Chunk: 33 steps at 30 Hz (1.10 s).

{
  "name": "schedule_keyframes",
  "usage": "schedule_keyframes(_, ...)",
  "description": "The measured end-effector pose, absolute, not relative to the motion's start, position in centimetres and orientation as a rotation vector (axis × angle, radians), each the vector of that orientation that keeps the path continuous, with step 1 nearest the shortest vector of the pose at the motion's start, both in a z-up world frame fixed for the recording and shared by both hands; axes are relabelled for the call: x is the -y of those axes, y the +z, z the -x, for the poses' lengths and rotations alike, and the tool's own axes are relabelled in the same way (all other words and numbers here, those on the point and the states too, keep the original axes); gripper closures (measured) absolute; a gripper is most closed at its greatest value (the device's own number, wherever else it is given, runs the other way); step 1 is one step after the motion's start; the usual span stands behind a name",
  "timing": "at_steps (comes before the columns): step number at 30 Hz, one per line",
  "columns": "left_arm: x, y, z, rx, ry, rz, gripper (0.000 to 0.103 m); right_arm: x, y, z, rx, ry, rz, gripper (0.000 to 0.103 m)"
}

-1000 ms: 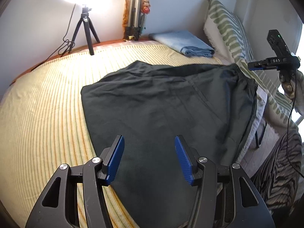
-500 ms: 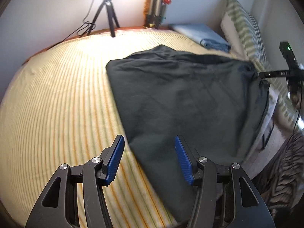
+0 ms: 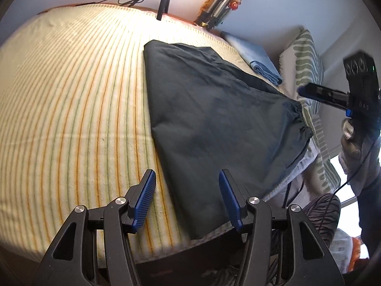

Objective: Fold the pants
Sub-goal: 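Lower the waistband with the right tool onto the trousers, folding them over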

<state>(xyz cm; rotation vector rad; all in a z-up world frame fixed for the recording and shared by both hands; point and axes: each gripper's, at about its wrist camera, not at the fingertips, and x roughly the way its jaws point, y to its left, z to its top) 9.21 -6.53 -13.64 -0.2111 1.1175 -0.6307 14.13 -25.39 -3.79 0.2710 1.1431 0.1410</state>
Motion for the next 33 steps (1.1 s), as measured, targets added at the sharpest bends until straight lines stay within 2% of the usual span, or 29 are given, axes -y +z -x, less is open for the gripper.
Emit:
schedule_keyframes(9,6.8,-13.8,-8.7,-1.105,-0.672,0.234,0.053,16.4,-8.3,-22.6,-1.260,0.250,-0.312,0.052)
schedule_keyframes(16,7.7,-13.2,-7.7,-1.049,-0.734,0.204,0.055,13.1,-12.4,-27.3,-1.384,0.164,-0.274,0.052)
schedule_keyframes(28,8.1,-12.7,-7.2,-1.020,-0.772,0.207,0.056,9.2,-15.9,-30.3,-1.551,0.043,-0.057,0.052)
schedule_keyframes(33,8.6,-12.7,-6.8,-1.013,-0.771,0.191,0.055,8.2,-16.3,-30.1,-1.559,0.029,0.026,0.052)
